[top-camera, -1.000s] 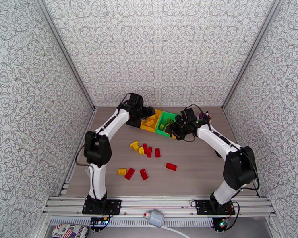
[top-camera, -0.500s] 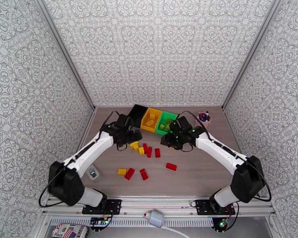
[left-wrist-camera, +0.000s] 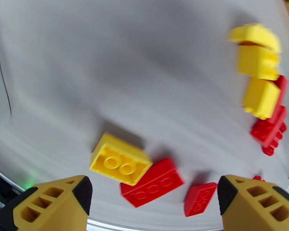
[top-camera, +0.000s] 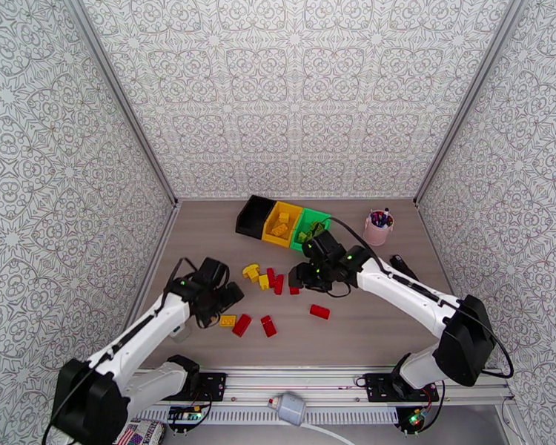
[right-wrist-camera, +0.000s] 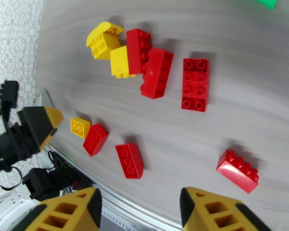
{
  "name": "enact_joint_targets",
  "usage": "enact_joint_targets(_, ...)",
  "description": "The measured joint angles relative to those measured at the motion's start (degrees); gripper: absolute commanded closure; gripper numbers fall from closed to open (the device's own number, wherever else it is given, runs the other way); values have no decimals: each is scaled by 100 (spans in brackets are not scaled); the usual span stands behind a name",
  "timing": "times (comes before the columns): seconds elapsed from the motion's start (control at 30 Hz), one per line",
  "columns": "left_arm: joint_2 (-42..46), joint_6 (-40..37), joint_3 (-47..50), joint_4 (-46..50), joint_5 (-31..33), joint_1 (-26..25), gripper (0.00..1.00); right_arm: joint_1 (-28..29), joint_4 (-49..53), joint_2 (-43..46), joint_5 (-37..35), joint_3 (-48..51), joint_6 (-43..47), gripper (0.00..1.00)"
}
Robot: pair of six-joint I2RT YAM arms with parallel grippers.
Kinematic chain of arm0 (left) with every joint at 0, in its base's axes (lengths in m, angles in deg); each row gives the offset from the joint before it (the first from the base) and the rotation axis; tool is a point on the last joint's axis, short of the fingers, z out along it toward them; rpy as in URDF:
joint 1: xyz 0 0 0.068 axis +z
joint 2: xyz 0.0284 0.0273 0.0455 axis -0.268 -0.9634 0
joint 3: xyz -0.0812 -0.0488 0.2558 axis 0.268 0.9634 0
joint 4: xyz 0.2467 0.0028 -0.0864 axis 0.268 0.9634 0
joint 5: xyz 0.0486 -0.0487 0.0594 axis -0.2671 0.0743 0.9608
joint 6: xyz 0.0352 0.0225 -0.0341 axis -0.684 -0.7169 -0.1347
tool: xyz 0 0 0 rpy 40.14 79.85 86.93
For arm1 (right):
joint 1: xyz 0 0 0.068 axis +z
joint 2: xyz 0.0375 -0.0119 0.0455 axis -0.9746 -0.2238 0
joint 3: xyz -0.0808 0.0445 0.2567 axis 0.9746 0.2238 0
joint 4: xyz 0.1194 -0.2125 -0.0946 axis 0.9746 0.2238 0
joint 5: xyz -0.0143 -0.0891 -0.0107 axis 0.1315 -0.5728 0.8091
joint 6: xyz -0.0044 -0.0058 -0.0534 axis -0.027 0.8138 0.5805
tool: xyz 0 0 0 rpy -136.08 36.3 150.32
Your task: Sort the legos into containers by color
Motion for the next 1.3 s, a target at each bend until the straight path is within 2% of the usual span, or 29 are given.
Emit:
enact_joint_targets(0.37,138,1176,758,-879,-614,103,9,144,-2,-125,-105,0,-85,41)
enact_joint_targets(0.67,-240,1340,909,-1353,-728,411,15,144,39,-374,-109,-42,-83,41)
enact_joint_targets(0.83,-667,1222,761,-1405,-741,540,18,144,55,-463,-109,-68,-81,41)
enact_joint_targets(1.0,-1255,789,289,-1325,-710,546,26,144,72,-525,-107,-138,-81,42)
enact_joint_targets(1.3,-1867,-269,-299,-737,-662,466,26,144,79,-592,-109,-146,-83,42)
